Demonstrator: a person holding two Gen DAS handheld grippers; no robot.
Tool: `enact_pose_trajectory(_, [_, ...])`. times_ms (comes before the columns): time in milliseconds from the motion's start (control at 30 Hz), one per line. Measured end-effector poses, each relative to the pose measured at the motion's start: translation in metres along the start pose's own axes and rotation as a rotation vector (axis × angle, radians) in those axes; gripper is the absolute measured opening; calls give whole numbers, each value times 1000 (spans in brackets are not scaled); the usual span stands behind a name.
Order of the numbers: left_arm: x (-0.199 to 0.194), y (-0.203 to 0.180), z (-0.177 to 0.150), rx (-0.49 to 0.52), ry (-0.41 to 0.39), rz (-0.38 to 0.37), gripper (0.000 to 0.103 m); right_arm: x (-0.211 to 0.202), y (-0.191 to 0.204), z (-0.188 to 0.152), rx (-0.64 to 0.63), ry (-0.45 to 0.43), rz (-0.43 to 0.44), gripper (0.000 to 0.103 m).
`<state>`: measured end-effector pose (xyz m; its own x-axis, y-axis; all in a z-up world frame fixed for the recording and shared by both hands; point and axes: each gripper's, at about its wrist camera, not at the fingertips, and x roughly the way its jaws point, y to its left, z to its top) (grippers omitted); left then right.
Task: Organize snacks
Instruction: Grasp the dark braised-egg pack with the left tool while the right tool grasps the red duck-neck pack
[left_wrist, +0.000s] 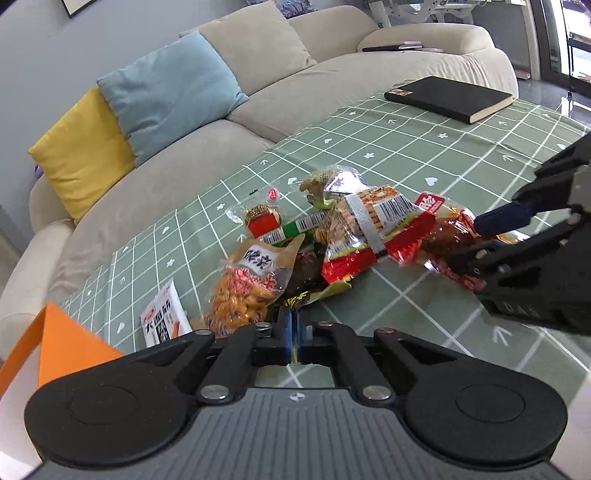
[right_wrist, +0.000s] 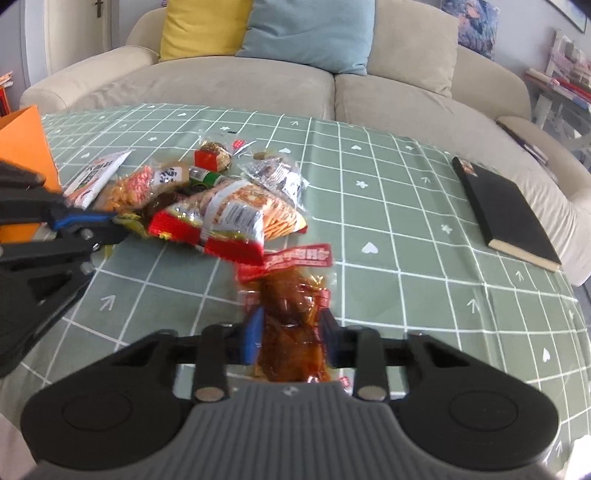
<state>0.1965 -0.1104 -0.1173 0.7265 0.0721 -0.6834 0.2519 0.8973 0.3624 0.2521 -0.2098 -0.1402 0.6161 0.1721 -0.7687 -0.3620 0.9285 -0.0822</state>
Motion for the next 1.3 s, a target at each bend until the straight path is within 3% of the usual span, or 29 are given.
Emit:
enact_pose_trajectory(200, [-27, -7, -15, 19, 14, -35, 1, -10, 2, -4, 8, 34, 22, 26])
enact_pose_trajectory(267, [-36, -8, -20, 21, 22, -43, 1, -16, 2, -7, 25, 37, 33, 17])
enact_pose_trajectory(633, [-80, -17, -47, 26, 65, -137, 1, -48, 3, -33, 155, 163, 130, 17])
enact_pose_trajectory(800, [-91, -19, -50, 33, 70, -227, 15, -60, 7, -42, 165, 185, 126, 22])
enact_pose_trajectory(900, [-102, -15, -49, 13, 53, -268, 34, -71, 5, -44, 179, 172, 132, 37])
enact_pose_trajectory(967, [-108, -6, -47, -46, 35, -320, 45, -76, 2, -44, 196, 160, 137, 41])
enact_pose_trajectory(1100, [-112, 13, -37, -204, 1, -387, 55, -70, -7, -45, 248, 167, 123, 44])
enact_pose_trajectory(1300, [-82, 27, -17, -365, 60, -341, 59, -61, -4, -45, 242, 160, 137, 55])
